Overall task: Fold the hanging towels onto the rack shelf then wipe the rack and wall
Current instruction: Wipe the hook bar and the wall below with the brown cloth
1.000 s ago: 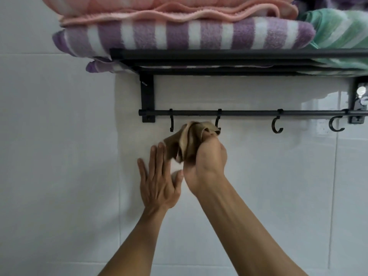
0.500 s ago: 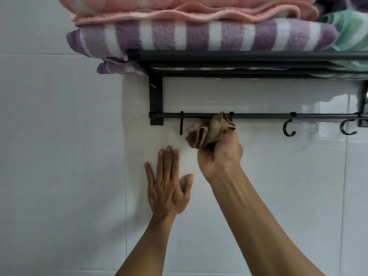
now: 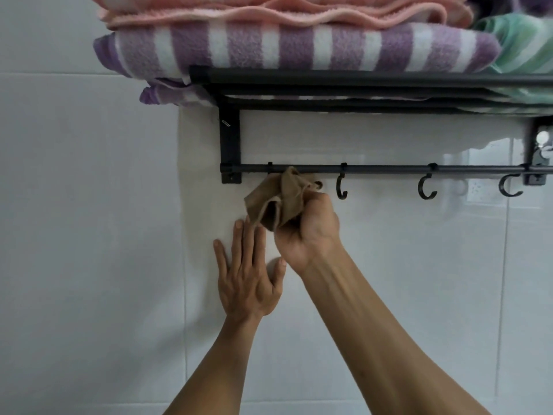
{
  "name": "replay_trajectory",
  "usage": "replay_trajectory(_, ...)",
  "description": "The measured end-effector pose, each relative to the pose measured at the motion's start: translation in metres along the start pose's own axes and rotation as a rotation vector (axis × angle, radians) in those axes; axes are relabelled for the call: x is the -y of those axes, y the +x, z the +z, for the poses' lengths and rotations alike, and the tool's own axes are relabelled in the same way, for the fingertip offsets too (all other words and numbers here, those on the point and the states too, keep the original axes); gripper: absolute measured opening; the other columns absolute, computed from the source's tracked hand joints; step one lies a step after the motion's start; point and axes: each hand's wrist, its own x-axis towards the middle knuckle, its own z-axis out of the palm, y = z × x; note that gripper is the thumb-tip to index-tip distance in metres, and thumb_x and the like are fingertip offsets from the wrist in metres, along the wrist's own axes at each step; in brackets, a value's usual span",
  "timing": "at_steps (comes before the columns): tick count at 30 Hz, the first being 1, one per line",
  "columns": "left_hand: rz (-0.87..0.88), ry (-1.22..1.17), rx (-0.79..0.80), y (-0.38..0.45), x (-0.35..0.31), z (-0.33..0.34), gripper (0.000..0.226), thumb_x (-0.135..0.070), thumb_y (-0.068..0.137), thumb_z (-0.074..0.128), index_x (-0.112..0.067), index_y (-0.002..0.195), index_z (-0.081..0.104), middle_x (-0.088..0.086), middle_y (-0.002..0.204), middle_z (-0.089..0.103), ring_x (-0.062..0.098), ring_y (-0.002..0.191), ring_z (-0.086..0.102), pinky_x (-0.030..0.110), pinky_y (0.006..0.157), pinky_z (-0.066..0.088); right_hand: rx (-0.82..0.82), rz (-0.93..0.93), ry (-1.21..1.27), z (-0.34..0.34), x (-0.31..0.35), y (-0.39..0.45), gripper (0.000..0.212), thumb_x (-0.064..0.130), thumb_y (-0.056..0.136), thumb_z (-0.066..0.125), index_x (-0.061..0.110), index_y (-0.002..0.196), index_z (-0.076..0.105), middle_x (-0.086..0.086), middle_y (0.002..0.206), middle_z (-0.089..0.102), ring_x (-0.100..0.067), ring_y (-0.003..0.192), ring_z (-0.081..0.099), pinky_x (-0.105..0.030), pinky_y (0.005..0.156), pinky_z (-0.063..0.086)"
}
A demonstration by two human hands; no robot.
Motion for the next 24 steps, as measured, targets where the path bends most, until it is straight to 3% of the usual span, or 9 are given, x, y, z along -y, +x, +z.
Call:
replay_trajectory(3,0.007,0.021,0.007,0.0,0.003,-0.002,0.075,-0.055,0.101,0.006,-0.011,0.159,0.021,0.013,0.166,0.02,0.03,0.155,0.015,0.064,0.121,0.013,-0.055,-0.084,-0.009,-0.003,0.001,0.005,0.02,0.001,0.095,0.053,-0.001,0.109,0.068,-0.023,0.109,0.072,-0.036,0.093,0.07,-0.051,0.096,0.055)
replay_trajectory(4,0.007,0.026,0.003,0.0,0.004,-0.001,0.074,-0.056,0.101,0.009,-0.011,0.16,0.019,0.011,0.168,0.016,0.028,0.156,0.011,0.062,0.122,0.011,-0.085,-0.146,-0.015,-0.006,0.003,0.01,0.023,-0.002,0.094,0.052,0.0,0.109,0.069,-0.023,0.108,0.072,-0.037,0.096,0.069,-0.051,0.097,0.055)
replay_trajectory(8,0.014,0.038,-0.003,0.001,0.002,0.001,0.074,-0.056,0.101,0.01,-0.011,0.16,0.018,0.009,0.168,0.012,0.027,0.156,0.01,0.061,0.122,0.009,-0.147,-0.341,-0.137,-0.008,-0.005,0.024,0.037,-0.013,0.092,0.041,0.013,0.099,0.067,-0.004,0.084,0.062,-0.02,0.079,0.057,-0.032,0.074,0.053)
replay_trajectory(12,0.014,0.064,0.014,0.0,0.004,0.002,0.079,-0.053,0.098,0.004,-0.007,0.155,0.036,0.014,0.163,0.022,0.031,0.154,0.018,0.063,0.122,0.011,-0.053,-0.323,-0.224,-0.008,-0.023,0.028,0.037,-0.011,0.095,0.045,0.015,0.112,0.065,-0.004,0.089,0.062,-0.019,0.085,0.057,-0.031,0.08,0.051)
replay_trajectory(16,0.006,0.042,0.005,0.0,0.005,0.001,0.075,-0.055,0.101,0.01,-0.01,0.158,0.026,0.009,0.167,0.013,0.029,0.155,0.012,0.062,0.122,0.01,-0.097,-0.412,-0.181,-0.009,-0.015,0.03,0.03,-0.008,0.097,0.051,0.017,0.097,0.068,-0.001,0.09,0.067,-0.017,0.088,0.063,-0.032,0.092,0.054)
replay_trajectory(19,0.014,0.039,0.002,0.001,0.005,0.0,0.074,-0.055,0.1,0.007,-0.012,0.159,0.021,0.008,0.168,0.009,0.028,0.156,0.011,0.062,0.122,0.011,-0.131,-0.454,-0.2,-0.004,-0.017,0.034,0.032,-0.006,0.098,0.049,0.02,0.096,0.066,0.002,0.087,0.064,-0.014,0.085,0.06,-0.027,0.086,0.053)
replay_trajectory(22,0.006,0.039,-0.003,0.002,0.003,-0.002,0.078,-0.053,0.099,0.001,-0.009,0.157,0.028,0.011,0.166,0.011,0.03,0.155,0.015,0.063,0.121,0.013,-0.063,-0.402,-0.242,-0.005,-0.026,0.03,0.028,-0.004,0.1,0.05,0.017,0.101,0.069,0.0,0.091,0.068,-0.014,0.089,0.064,-0.028,0.091,0.055)
replay_trajectory(24,-0.006,0.03,-0.001,0.003,0.003,-0.004,0.08,-0.053,0.098,0.001,-0.008,0.156,0.034,0.013,0.165,0.018,0.031,0.154,0.018,0.063,0.122,0.012,-0.109,-0.359,-0.195,-0.009,-0.022,0.018,0.027,-0.004,0.099,0.051,0.014,0.102,0.071,-0.003,0.093,0.069,-0.015,0.089,0.066,-0.026,0.087,0.057)
